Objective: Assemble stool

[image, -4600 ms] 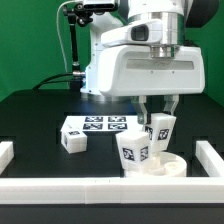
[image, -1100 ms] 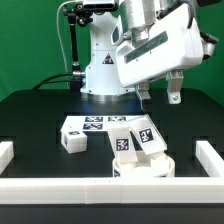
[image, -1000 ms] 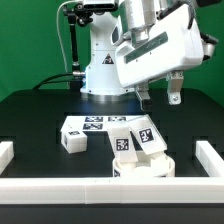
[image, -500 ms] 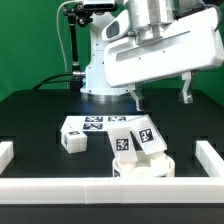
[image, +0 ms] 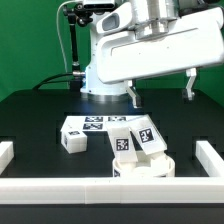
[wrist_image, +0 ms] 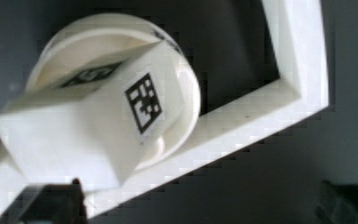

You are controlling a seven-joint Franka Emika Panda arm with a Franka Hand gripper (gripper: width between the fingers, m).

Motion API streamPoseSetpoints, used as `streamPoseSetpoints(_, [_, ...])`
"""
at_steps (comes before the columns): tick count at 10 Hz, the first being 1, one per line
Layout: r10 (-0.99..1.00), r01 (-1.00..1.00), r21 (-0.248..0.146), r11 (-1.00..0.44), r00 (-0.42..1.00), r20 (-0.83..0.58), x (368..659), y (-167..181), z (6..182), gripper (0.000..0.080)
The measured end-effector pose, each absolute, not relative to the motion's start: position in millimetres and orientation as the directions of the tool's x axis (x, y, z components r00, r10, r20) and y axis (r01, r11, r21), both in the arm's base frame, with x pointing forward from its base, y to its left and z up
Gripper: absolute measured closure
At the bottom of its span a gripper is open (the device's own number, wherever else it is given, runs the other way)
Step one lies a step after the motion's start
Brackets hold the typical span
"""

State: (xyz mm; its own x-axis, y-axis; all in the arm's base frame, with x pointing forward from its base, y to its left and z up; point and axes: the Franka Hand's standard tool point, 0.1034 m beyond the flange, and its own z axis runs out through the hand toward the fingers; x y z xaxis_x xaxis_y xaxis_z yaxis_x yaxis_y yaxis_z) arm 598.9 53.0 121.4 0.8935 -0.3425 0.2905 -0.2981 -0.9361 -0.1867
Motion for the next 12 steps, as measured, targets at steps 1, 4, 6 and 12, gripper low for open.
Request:
streamPoseSetpoints(1, [-0.339, -0.296, -0.186, -0.937, 0.898, 0.279, 597.7, 52.6, 120.1, 0.015])
streamPoseSetpoints(4, [-0.307, -0.268, -0.18, -0.947, 0.919, 0.248, 595.6, 55.1, 118.0, 0.015])
streamPoseSetpoints(6, [-0.239, -0.213, -0.201, -0.956, 0.964, 0.119, 594.4, 56.2, 118.2, 0.015])
streamPoseSetpoints(12, [0.014, 0.031, -0.155, -0.987, 0.994, 0.109, 597.4, 55.7, 118.2, 0.015])
